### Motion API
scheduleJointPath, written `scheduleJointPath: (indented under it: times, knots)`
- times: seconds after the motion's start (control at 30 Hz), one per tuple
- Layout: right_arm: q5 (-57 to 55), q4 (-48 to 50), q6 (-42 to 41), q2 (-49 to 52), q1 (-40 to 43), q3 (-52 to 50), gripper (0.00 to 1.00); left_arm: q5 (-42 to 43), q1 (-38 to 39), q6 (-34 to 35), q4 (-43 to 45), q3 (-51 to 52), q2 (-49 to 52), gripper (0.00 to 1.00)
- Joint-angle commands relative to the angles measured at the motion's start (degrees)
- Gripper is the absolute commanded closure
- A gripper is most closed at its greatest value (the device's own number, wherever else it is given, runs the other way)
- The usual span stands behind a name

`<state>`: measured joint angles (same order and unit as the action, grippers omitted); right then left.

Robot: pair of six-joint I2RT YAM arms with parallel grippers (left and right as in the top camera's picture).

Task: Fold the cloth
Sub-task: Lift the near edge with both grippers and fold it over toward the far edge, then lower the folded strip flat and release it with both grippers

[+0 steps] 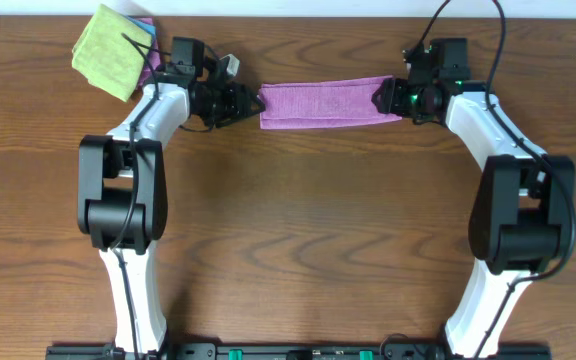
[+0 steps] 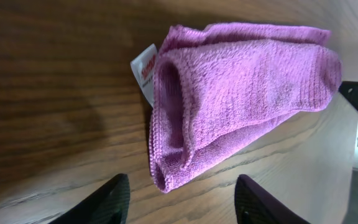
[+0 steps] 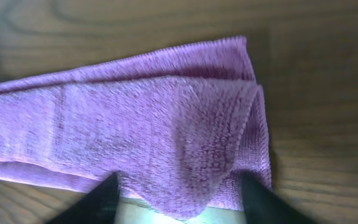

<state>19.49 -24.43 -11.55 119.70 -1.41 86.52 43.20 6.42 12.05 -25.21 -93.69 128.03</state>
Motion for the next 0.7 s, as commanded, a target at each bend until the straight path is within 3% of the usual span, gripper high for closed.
scheduleJointPath:
  times: [0.0,0.1,0.27,0.4,0.67]
  knots:
    - [-0.2,0.2,2.7,-5.0,-0.2,0.8,0.99,-2.5,0.9,-4.8,0.0,-1.4,-6.1,0.47]
    - [-3.0,0.2,3.5,-5.8,-1.0,0.8,0.99,-10.0,2.8,-6.3,0.0,-1.4,-8.1,0.94]
    - [-11.3,-0.2,7.7,-5.3,-4.3,0.8,0.99,-22.9,6.4,-6.4,0.6,-1.4,-7.7,0.94]
    - [-18.2,0.3,11.4,-3.7,-7.3,0.8,0.99,-24.7,8.7,-12.3,3.9,-1.4,-6.6,0.94]
    - [-25.0,3.3,11.1,1.2,-8.7,0.8,0.99,-29.7,9.7,-12.3,7.1,-1.3,-6.4,0.94]
